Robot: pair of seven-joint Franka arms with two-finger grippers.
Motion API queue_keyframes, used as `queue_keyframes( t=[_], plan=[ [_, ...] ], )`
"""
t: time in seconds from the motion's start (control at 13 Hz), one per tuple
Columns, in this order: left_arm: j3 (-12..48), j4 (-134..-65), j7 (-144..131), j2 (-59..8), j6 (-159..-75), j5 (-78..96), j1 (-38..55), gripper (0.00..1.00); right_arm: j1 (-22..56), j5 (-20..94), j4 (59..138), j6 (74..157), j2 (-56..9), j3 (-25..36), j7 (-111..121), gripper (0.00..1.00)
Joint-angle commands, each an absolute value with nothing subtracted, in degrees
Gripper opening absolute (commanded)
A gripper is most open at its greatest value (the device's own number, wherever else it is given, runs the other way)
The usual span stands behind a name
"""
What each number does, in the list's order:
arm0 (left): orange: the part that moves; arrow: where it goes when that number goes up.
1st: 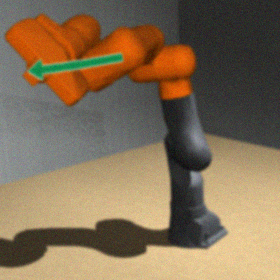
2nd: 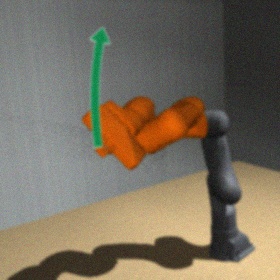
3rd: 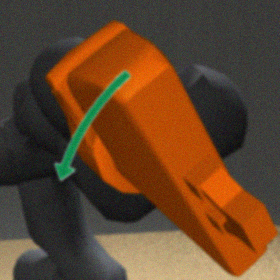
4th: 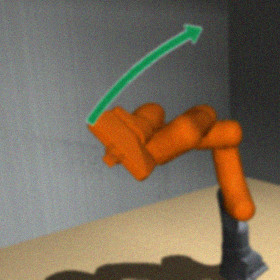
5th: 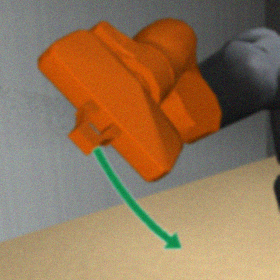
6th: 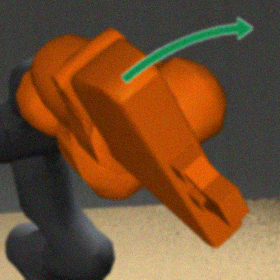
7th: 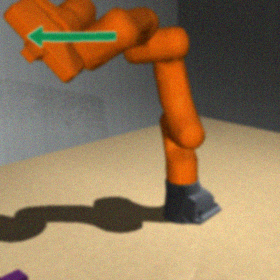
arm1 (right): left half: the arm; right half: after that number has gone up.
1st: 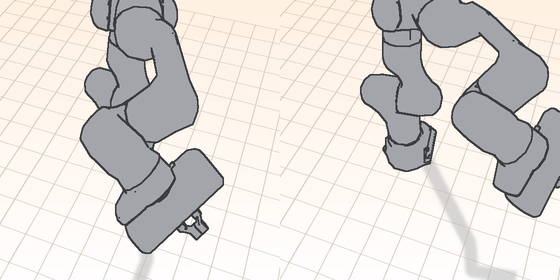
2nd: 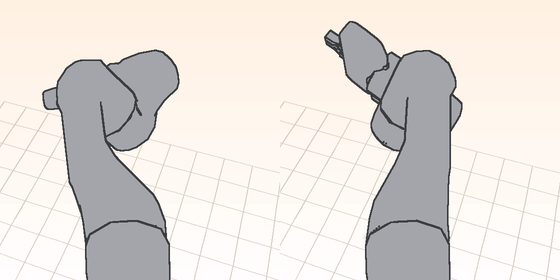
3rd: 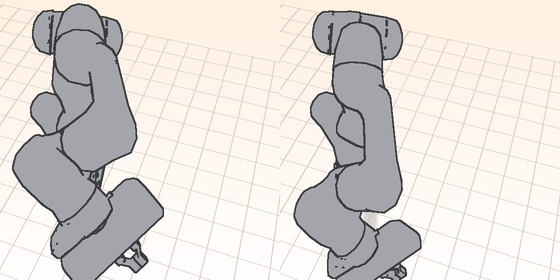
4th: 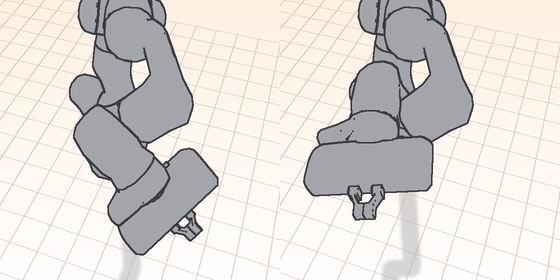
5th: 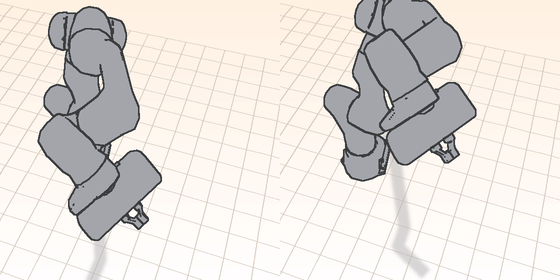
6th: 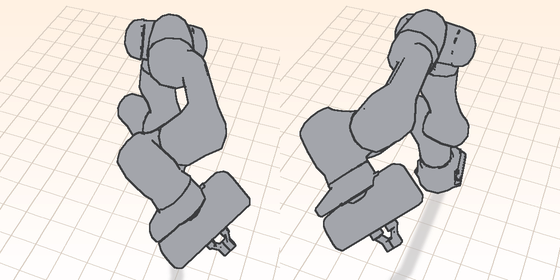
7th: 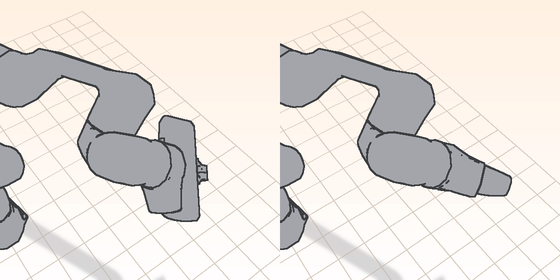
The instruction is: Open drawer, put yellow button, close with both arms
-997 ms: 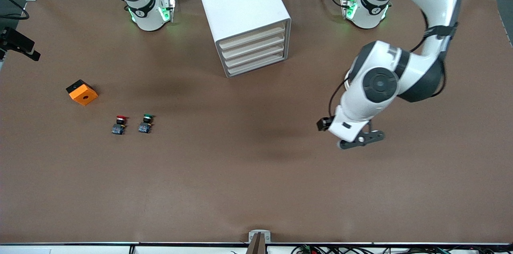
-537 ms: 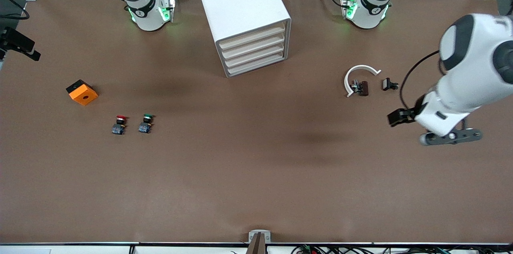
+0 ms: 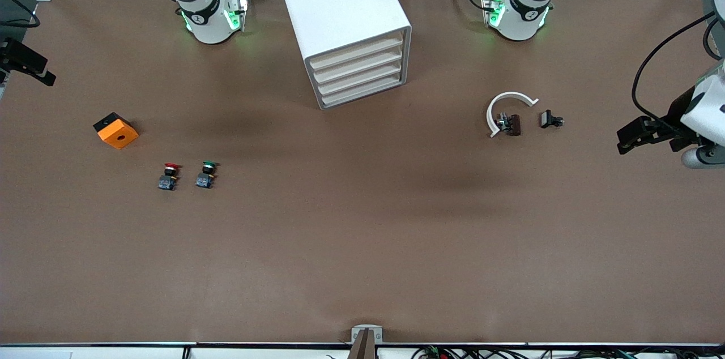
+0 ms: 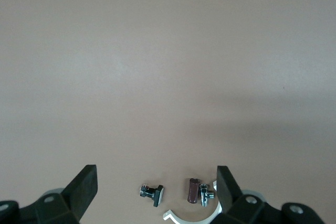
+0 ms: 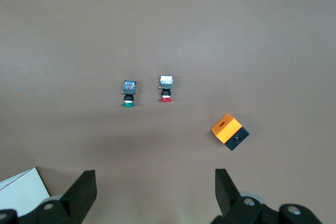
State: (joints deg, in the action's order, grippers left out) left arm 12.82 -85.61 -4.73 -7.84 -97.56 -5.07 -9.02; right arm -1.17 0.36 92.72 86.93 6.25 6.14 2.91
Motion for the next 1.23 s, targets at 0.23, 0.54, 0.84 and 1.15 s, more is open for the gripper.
queue_keyframes(
  t=[0.23,0.54,0.84,1.15],
  plan=[
    [13.7,-86.9,-0.4,-3.2,-94.9,-1.9,-12.0,1.0,-1.8,0.7,94.0,87.3,7.7,5.7,3.9,1.0],
    [11.9,-88.9,-0.4,-1.2,-94.3,-1.8,-9.0,1.0,-1.8,0.7,94.0,87.3,7.7,5.7,3.9,1.0],
    [5.8,-92.8,-0.4,1.9,-94.6,-1.6,-2.4,1.0,-1.9,0.7,94.0,87.2,7.7,5.7,3.9,1.0],
    [1.4,-95.8,-0.4,4.2,-96.8,-1.5,1.9,1.0,-1.9,0.7,94.0,87.2,7.7,5.7,3.9,1.0]
  ],
)
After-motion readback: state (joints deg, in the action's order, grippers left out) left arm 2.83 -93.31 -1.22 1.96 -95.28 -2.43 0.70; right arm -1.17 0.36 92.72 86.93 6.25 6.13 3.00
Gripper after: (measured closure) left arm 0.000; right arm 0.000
